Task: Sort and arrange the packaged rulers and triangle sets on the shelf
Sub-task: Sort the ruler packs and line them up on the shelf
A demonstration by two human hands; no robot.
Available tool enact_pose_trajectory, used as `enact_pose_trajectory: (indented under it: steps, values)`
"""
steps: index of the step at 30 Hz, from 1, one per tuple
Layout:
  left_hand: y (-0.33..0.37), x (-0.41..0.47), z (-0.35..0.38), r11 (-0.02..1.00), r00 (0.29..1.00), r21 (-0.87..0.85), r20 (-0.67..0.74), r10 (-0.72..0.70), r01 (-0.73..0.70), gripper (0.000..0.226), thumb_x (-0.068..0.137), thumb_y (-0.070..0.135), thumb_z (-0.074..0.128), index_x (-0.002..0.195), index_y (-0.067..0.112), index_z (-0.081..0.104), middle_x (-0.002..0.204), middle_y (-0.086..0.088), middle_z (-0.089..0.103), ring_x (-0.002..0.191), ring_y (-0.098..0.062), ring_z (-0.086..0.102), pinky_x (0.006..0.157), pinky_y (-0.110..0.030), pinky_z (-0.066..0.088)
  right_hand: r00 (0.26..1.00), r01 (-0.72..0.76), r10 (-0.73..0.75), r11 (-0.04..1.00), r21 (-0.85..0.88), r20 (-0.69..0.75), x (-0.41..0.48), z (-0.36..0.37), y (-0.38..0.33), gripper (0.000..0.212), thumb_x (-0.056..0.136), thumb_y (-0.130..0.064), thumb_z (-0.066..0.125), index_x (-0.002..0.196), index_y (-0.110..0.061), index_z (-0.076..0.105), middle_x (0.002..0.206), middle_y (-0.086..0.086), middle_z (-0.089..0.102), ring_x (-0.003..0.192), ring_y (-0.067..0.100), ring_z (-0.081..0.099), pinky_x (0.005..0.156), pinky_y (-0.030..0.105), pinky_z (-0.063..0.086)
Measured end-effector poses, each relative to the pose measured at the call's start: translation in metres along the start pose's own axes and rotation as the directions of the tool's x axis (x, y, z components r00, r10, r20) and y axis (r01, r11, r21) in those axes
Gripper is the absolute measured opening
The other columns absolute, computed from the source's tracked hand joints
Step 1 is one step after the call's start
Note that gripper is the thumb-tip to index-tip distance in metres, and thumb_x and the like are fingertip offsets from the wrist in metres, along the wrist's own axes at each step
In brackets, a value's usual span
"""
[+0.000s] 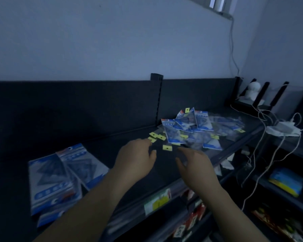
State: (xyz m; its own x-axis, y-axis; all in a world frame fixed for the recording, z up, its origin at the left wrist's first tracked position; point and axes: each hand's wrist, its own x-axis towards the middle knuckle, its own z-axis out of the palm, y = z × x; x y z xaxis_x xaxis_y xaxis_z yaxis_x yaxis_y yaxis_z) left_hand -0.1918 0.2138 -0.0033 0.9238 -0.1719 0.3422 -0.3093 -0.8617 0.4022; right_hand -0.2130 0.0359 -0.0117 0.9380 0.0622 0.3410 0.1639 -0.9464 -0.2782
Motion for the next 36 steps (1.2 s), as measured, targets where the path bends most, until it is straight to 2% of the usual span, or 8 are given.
enact_pose_trajectory:
  steps: [7, 12, 16, 19, 25, 28, 32, 36]
  values:
    - [0.018, 0.095, 0.043, 0.999, 0.994, 0.004, 0.095, -0.048, 0.048, 0.028, 0.093, 0.035, 0.05, 0.107, 0.013, 0.061, 0.101, -0.002, 0.065, 0.09, -0.017, 0.06, 0.078, -0.037, 0.052, 0.995, -0.1, 0.1, 0.995, -0.004, -0.009, 0.067, 0.004, 0.063, 0.028, 0.095, -0.026, 0.05, 0.117, -0.013, 0.063, 0.109, 0.007, 0.068, 0.102, 0.024, 0.059, 0.097, 0.032, 0.04]
    - [0.024, 0.149, 0.086, 0.975, 0.962, -0.075, 0.194, -0.192, 0.21, 0.021, 0.092, 0.037, 0.054, 0.093, 0.016, 0.055, 0.08, -0.001, 0.06, 0.074, -0.018, 0.058, 0.062, -0.03, 0.046, 0.99, -0.132, 0.131, 0.991, 0.018, 0.042, 0.105, 0.018, 0.109, 0.031, 0.096, -0.024, 0.047, 0.119, -0.01, 0.063, 0.113, 0.009, 0.068, 0.102, 0.026, 0.058, 0.096, 0.031, 0.039]
    - [0.026, 0.187, 0.124, 0.922, 0.927, -0.175, 0.22, -0.304, 0.344, 0.03, 0.089, 0.04, 0.058, 0.096, 0.012, 0.06, 0.095, -0.007, 0.065, 0.083, -0.022, 0.063, 0.066, -0.03, 0.049, 0.988, -0.105, 0.101, 0.994, 0.032, 0.119, 0.144, 0.03, 0.152, 0.034, 0.095, -0.021, 0.048, 0.126, -0.013, 0.06, 0.12, 0.009, 0.066, 0.108, 0.026, 0.059, 0.104, 0.035, 0.038]
    - [0.033, 0.204, 0.147, 0.89, 0.905, -0.194, 0.195, -0.378, 0.414, 0.048, 0.085, 0.052, 0.059, 0.112, 0.013, 0.058, 0.109, -0.001, 0.063, 0.092, -0.019, 0.061, 0.071, -0.028, 0.05, 0.985, -0.072, 0.063, 0.996, 0.049, 0.16, 0.165, 0.037, 0.182, 0.033, 0.095, -0.022, 0.049, 0.124, -0.012, 0.062, 0.112, 0.011, 0.068, 0.098, 0.028, 0.062, 0.09, 0.033, 0.045]
    - [0.045, 0.223, 0.169, 0.786, 0.777, 0.047, 0.132, -0.616, 0.616, 0.094, 0.066, 0.07, 0.066, 0.134, 0.011, 0.041, 0.13, -0.011, 0.047, 0.116, -0.026, 0.052, 0.086, -0.034, 0.048, 0.972, 0.16, -0.175, 0.982, 0.103, 0.158, 0.194, 0.052, 0.231, 0.019, 0.092, -0.02, 0.054, 0.091, -0.009, 0.07, 0.098, 0.007, 0.066, 0.088, 0.025, 0.06, 0.077, 0.036, 0.049]
    - [0.042, 0.225, 0.17, 0.75, 0.746, -0.042, 0.158, -0.647, 0.66, 0.078, 0.068, 0.061, 0.072, 0.123, 0.009, 0.051, 0.121, -0.009, 0.056, 0.103, -0.025, 0.058, 0.075, -0.03, 0.05, 0.956, 0.247, -0.266, 0.957, 0.15, 0.121, 0.197, 0.052, 0.246, 0.017, 0.092, -0.017, 0.057, 0.091, -0.009, 0.072, 0.099, 0.006, 0.067, 0.09, 0.023, 0.06, 0.08, 0.035, 0.049]
    - [0.036, 0.222, 0.163, 0.752, 0.765, -0.152, 0.047, -0.642, 0.641, 0.021, 0.087, 0.026, 0.064, 0.091, 0.006, 0.058, 0.102, -0.013, 0.065, 0.076, -0.018, 0.055, 0.049, -0.024, 0.037, 0.939, 0.271, -0.315, 0.926, 0.261, 0.141, 0.199, 0.047, 0.257, 0.017, 0.091, -0.01, 0.057, 0.099, -0.007, 0.072, 0.105, 0.006, 0.068, 0.094, 0.02, 0.06, 0.084, 0.031, 0.049]
    - [0.045, 0.209, 0.149, 0.781, 0.787, -0.227, -0.088, -0.611, 0.581, 0.022, 0.094, 0.021, 0.054, 0.088, 0.002, 0.062, 0.092, -0.013, 0.066, 0.075, -0.019, 0.058, 0.055, -0.025, 0.043, 0.948, 0.212, -0.275, 0.922, 0.323, 0.162, 0.2, 0.037, 0.266, 0.018, 0.091, -0.001, 0.053, 0.099, 0.002, 0.069, 0.103, 0.013, 0.068, 0.095, 0.024, 0.06, 0.083, 0.03, 0.046]
